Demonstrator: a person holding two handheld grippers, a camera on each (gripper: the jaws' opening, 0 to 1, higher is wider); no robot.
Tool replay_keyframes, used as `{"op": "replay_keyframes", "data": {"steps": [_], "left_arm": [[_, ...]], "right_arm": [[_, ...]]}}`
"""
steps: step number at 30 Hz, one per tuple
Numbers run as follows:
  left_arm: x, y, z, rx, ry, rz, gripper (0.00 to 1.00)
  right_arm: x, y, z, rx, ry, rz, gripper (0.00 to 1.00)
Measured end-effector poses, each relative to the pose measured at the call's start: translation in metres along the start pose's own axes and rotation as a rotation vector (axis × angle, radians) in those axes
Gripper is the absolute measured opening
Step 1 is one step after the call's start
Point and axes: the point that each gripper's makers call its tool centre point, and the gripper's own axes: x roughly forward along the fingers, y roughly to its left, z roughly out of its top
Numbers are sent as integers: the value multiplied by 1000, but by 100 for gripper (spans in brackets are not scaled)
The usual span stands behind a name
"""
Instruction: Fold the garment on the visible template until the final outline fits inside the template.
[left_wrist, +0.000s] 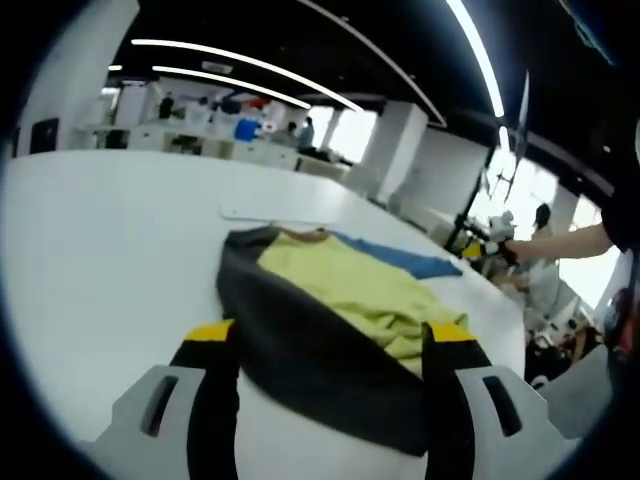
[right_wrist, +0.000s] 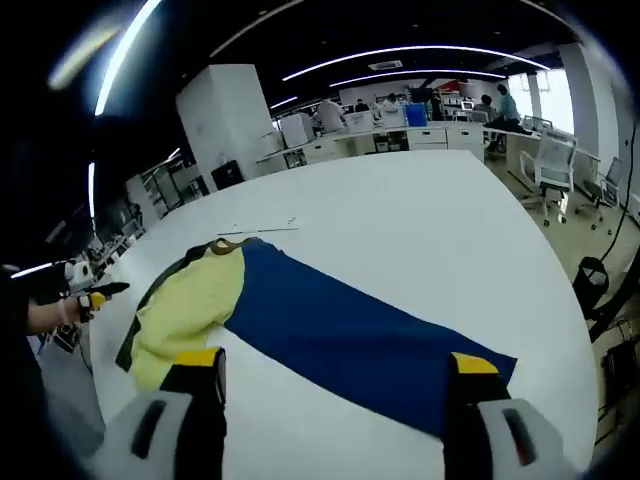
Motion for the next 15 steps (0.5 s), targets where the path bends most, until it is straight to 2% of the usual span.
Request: {"op": "replay_keyframes", "data": {"steps": [3, 15], "left_arm": [[-2, 1, 0, 0, -2, 1, 71], [-6, -10, -2, 29, -2, -17, 71]], "right_arm": [[-3, 18, -3, 1, 0, 9, 99], [-14, 71, -3, -19, -15, 74, 99]]}}
